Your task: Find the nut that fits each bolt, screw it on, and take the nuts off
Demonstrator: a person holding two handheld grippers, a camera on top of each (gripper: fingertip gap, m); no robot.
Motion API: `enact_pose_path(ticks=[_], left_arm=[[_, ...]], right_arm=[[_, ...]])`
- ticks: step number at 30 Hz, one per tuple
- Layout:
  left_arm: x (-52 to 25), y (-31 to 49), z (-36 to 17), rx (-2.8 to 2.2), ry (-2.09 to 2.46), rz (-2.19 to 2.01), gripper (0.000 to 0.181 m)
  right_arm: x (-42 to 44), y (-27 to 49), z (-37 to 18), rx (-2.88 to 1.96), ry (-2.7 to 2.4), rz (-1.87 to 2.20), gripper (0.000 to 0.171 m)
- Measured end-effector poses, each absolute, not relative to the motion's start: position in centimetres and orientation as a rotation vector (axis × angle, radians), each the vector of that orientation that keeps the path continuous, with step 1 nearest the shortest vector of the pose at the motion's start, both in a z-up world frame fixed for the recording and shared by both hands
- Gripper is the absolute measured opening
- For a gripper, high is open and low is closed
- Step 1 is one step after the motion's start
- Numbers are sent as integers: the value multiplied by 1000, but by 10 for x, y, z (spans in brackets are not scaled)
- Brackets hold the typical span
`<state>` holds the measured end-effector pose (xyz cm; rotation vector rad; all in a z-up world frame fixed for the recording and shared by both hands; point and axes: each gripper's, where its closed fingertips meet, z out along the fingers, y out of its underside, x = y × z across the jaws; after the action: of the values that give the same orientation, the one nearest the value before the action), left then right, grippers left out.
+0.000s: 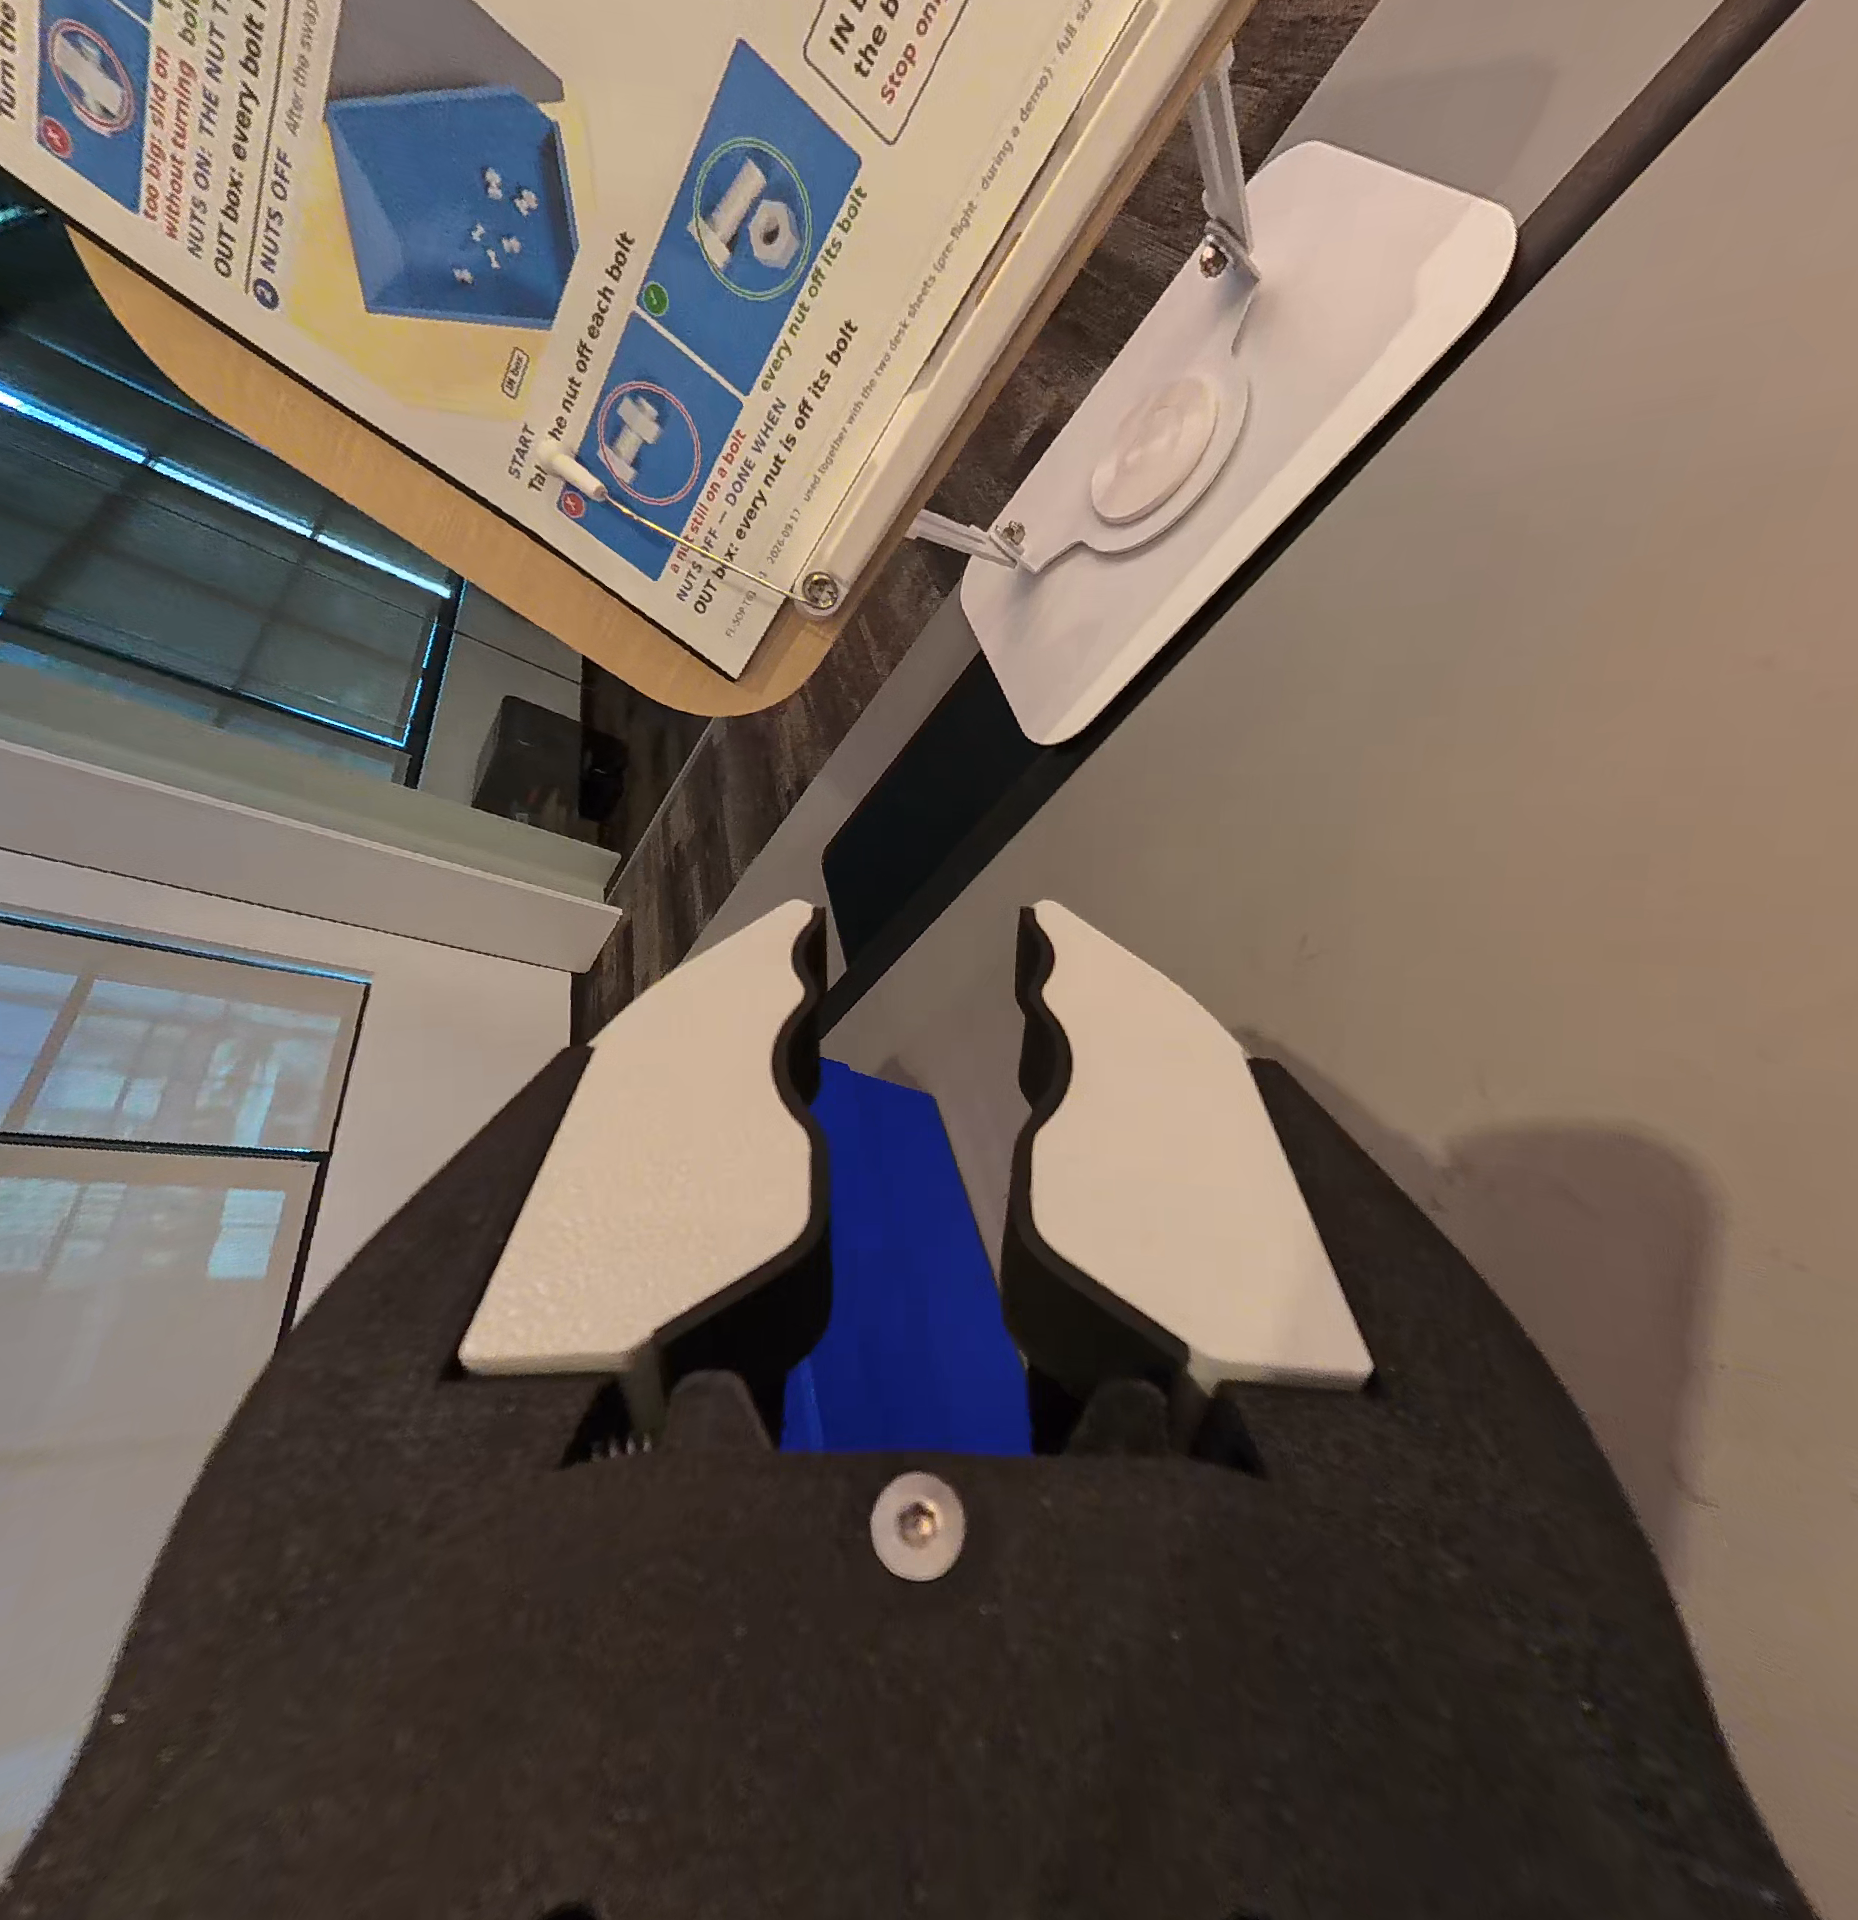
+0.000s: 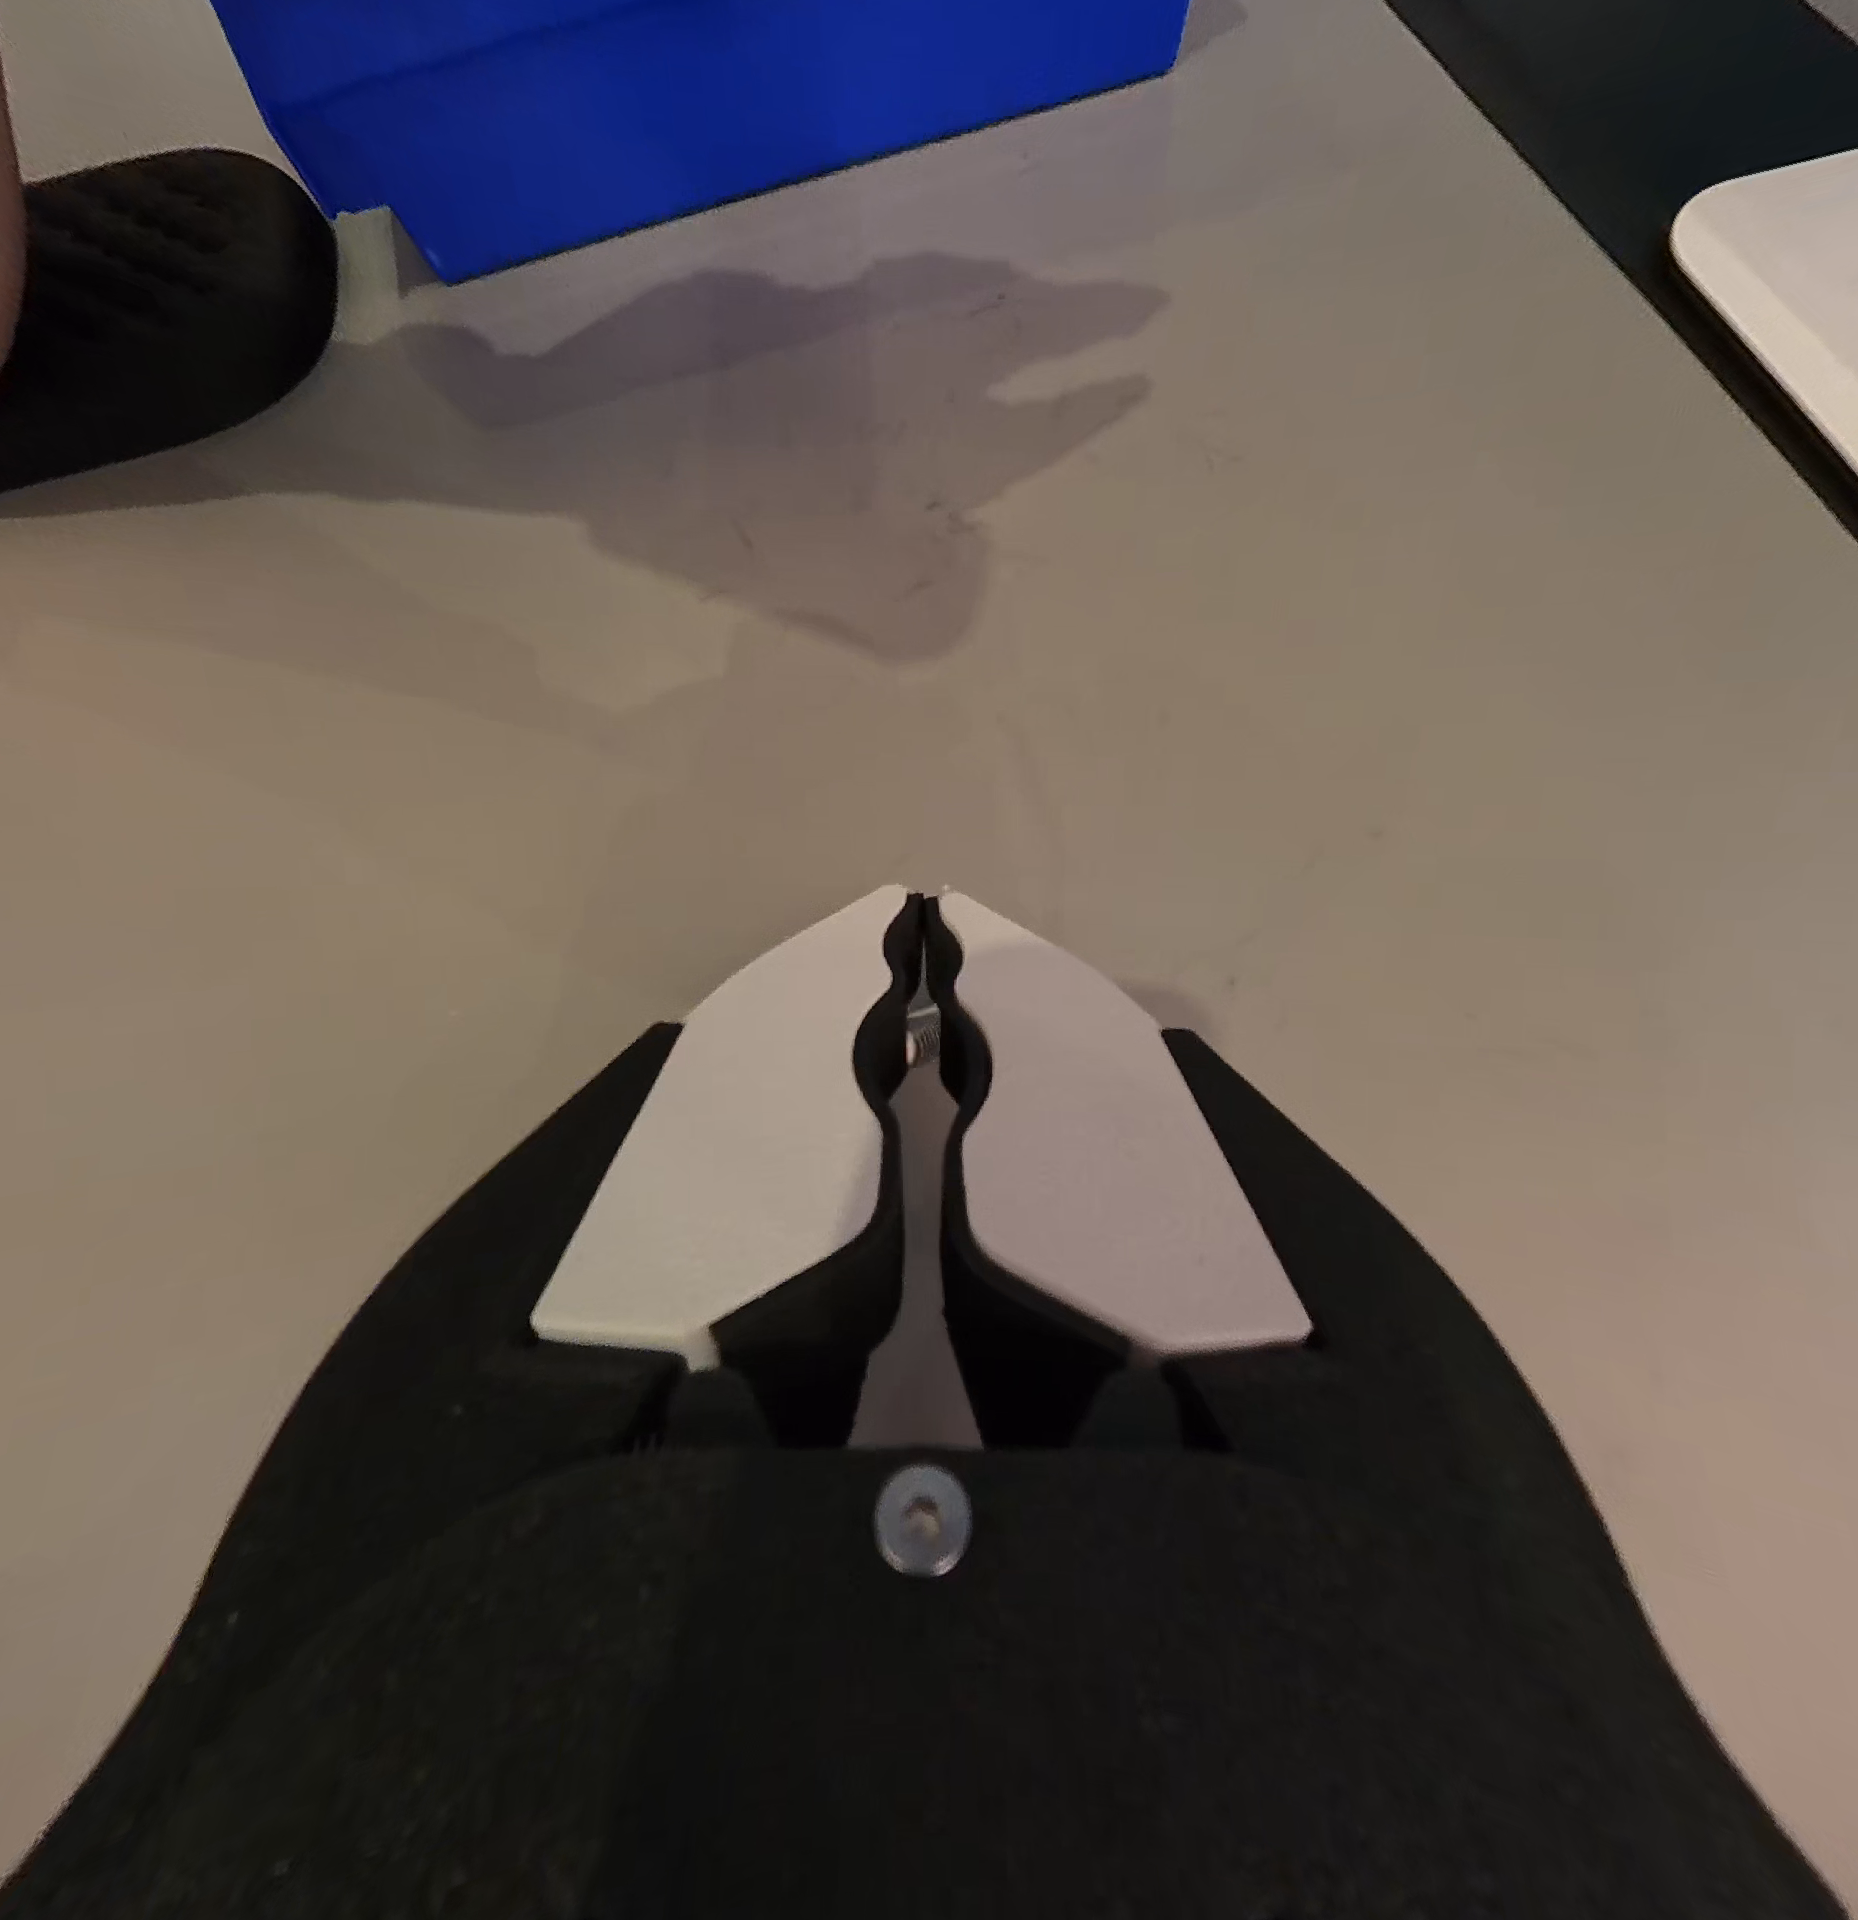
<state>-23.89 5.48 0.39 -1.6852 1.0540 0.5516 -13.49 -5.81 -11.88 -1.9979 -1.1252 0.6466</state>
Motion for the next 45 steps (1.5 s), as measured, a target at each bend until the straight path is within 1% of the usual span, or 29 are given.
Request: enact_pose_path(ticks=[3,7,10,14,16,18,21,23,25,27,29,31,32,33,40,45], left_arm=[[-238,54,2,-1704,1061,514,34],[-237,54,-2,-1735,1071,453,34],[-229,51,-9,-1772,1100,325,34],[-229,53,-13,-1797,1101,279,34],[-231,54,-12,-1798,1096,279,34],[-231,53,-12,-1801,1100,264,34],[-230,53,-11,-1790,1108,267,34],[-230,53,-11,-1789,1112,276,34],[-228,53,-11,-1787,1119,269,34],[-227,52,-12,-1789,1125,255,34],[-226,51,-12,-1787,1129,244,34],[-226,52,-10,-1775,1127,242,35],[-226,52,-7,-1762,1127,237,35],[-226,52,-5,-1747,1126,237,35],[-231,53,1,-1715,1117,321,35],[-222,47,-4,-1715,1156,288,35]], right_arm=[[-134,-58,-121,-2004,-1141,620,0],[-136,-59,-109,-1964,-1124,641,0],[-135,-60,-97,-1933,-1101,667,0],[-128,-62,-98,-1921,-1155,662,0],[-122,-63,-102,-1934,-1204,633,9],[-116,-72,-107,-2032,-1241,651,9],[-107,-77,-111,-2171,-1260,546,12],[-97,-84,-117,-2297,-1290,415,15],[-96,-93,-124,-2394,-1288,381,20],[-98,-98,-134,-2456,-1288,374,22],[-92,-97,-148,-2506,-1308,275,25],[-90,-96,-159,-2519,-1330,235,24],[-90,-94,-159,-2513,-1325,230,20],[-91,-93,-158,-2503,-1328,236,11],[-86,-91,-156,-2471,-1358,226,9],[-89,-86,-131,-2368,-1336,242,9]])
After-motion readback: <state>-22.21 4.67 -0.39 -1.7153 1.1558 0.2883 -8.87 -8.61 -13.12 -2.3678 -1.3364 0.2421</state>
